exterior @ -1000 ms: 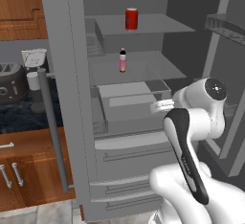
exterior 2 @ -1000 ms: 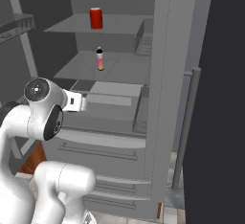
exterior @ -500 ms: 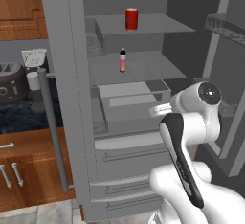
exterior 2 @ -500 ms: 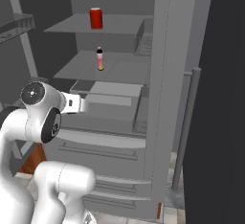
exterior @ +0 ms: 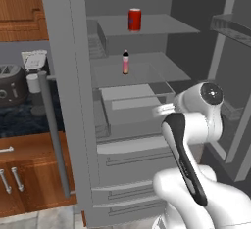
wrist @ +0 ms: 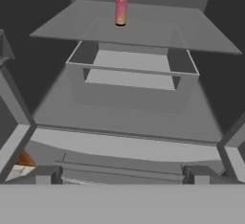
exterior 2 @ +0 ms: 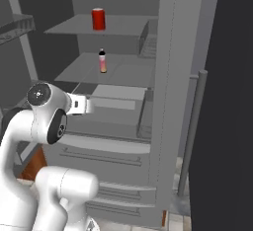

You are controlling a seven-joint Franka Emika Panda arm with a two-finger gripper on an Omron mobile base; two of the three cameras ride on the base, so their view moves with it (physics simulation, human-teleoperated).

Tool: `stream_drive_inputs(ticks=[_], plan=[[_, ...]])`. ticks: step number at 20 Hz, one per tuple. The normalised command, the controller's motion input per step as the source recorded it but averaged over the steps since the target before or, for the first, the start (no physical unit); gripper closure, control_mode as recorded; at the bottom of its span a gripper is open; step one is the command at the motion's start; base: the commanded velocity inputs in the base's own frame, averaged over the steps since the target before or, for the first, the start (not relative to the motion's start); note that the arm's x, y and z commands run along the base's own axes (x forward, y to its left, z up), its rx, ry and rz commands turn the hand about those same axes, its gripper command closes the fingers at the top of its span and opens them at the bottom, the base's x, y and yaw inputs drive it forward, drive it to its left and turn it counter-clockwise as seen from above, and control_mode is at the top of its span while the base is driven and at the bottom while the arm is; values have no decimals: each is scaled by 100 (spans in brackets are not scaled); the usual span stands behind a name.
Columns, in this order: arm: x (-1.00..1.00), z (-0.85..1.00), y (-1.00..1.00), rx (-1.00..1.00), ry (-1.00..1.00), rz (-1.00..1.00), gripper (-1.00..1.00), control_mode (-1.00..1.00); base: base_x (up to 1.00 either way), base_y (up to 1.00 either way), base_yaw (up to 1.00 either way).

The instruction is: Open the fridge, grab two sodas, and place both sodas inside the bowl with ice on the dining counter.

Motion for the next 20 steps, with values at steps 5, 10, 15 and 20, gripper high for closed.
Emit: stream_drive_inputs(ticks=[5,10,15,20], plan=[[0,0,0,0,0,0,-100,100,35,24,-8],[0,0,0,0,0,0,-100,100,34,26,-8],[0,0,0,0,0,0,-100,100,29,45,-11],[0,0,0,0,0,0,-100,100,41,34,-7]])
